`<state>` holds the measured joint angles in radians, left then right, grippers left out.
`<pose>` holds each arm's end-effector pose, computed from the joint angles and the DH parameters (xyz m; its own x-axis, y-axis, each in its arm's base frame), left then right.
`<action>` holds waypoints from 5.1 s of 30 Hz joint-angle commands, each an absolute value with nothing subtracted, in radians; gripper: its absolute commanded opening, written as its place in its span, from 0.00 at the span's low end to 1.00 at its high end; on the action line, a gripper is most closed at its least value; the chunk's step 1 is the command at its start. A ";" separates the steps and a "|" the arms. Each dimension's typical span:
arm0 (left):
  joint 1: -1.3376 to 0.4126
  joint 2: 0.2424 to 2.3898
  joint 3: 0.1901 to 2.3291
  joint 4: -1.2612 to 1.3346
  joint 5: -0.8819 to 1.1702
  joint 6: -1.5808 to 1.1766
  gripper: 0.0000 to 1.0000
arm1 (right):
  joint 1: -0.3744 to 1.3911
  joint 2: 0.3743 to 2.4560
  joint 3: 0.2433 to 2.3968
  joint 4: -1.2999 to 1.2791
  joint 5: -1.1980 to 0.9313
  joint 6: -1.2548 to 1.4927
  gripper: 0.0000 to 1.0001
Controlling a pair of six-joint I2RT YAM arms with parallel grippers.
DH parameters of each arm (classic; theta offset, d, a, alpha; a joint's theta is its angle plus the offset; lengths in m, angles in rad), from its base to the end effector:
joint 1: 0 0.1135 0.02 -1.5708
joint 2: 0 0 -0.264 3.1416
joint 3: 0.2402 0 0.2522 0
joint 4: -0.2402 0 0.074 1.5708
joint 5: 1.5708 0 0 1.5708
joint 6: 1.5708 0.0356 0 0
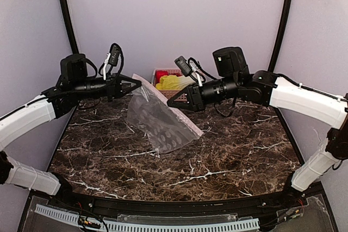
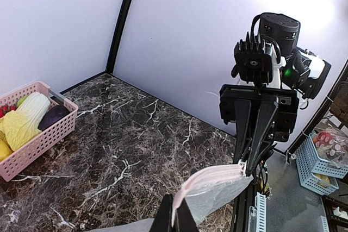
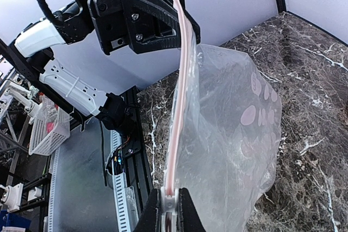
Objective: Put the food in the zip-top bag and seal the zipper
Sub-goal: Unzip the zipper from the zipper food storage bag, then pass from the left arm to the right
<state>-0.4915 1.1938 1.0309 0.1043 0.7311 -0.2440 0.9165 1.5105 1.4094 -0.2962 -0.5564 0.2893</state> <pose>0.2309 -0.1505 0.3726 -0.2769 -0.0557 -0.9593 0.8987 0.3383 -0.2791 0.1981 0.2891 0.3717 -0.5025 -0.2571 -0.8255 -0.8627 0.2126 0.4589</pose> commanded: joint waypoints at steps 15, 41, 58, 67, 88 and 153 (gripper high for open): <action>-0.367 1.135 1.023 0.172 0.659 -0.267 0.01 | 0.927 1.479 1.386 -0.392 -0.586 0.284 0.00; -0.276 1.117 1.016 0.188 0.659 -0.285 0.01 | 0.927 1.471 1.372 -0.401 -0.578 0.284 0.00; -0.237 1.118 1.020 0.188 0.662 -0.294 0.01 | 0.926 1.463 1.366 -0.408 -0.572 0.284 0.00; -0.224 1.116 1.020 0.184 0.660 -0.295 0.01 | 0.927 1.463 1.366 -0.411 -0.569 0.284 0.00; -0.207 1.127 1.019 0.210 0.721 -0.295 0.01 | 0.926 1.463 1.373 -0.413 -0.565 0.282 0.05; -0.505 1.279 1.128 0.019 1.065 -0.131 0.03 | 0.905 1.390 1.368 -0.445 -0.382 0.257 0.00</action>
<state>-0.4988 1.2819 1.0992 0.0277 1.0748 -0.1356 0.9012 1.4117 1.3613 -0.4728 -0.4362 0.2394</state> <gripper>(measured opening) 0.010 0.022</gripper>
